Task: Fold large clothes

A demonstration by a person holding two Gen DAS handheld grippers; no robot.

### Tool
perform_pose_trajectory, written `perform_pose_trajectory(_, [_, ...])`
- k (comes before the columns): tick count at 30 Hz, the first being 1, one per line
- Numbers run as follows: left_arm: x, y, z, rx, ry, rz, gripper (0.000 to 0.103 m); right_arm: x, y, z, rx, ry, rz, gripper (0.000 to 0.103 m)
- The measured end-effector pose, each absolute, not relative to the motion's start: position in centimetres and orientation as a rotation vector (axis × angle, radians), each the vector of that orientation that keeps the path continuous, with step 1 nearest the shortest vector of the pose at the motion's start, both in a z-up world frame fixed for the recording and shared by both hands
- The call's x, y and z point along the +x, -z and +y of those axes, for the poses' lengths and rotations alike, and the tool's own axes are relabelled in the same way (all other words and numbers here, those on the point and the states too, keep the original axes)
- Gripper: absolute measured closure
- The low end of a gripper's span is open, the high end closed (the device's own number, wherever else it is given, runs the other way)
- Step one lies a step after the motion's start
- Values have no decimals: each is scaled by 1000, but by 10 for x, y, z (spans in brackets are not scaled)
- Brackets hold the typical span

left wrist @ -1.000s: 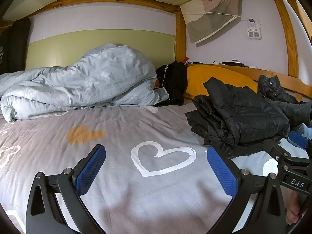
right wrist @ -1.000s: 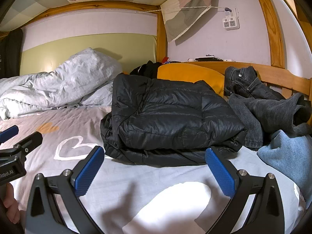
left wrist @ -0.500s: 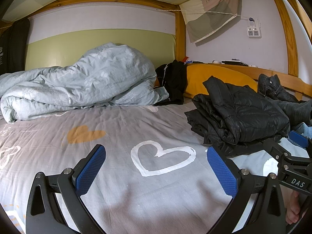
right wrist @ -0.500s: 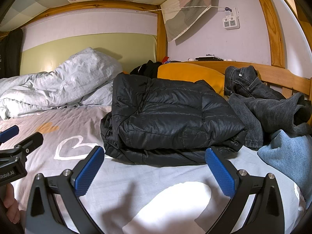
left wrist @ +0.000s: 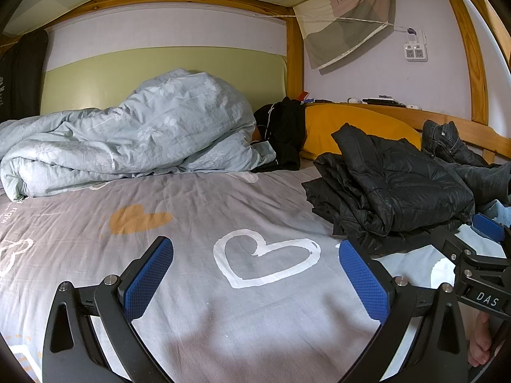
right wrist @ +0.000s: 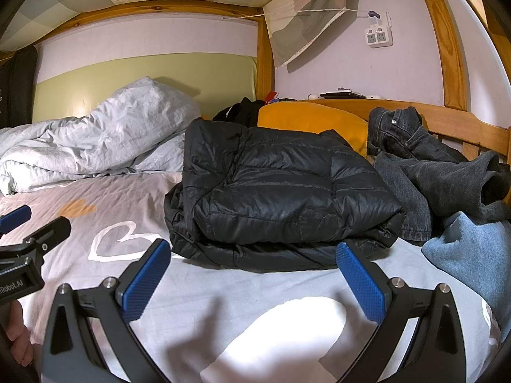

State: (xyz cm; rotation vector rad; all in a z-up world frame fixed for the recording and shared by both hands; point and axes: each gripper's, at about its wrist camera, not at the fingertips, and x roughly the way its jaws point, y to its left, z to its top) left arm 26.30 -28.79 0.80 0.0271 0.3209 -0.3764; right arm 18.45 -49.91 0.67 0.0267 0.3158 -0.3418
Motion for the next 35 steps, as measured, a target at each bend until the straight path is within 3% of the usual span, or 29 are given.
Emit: perform_pose_trajectory(35, [265, -6, -289, 32, 379, 336, 0, 185, -6, -500, 27, 341, 322, 0])
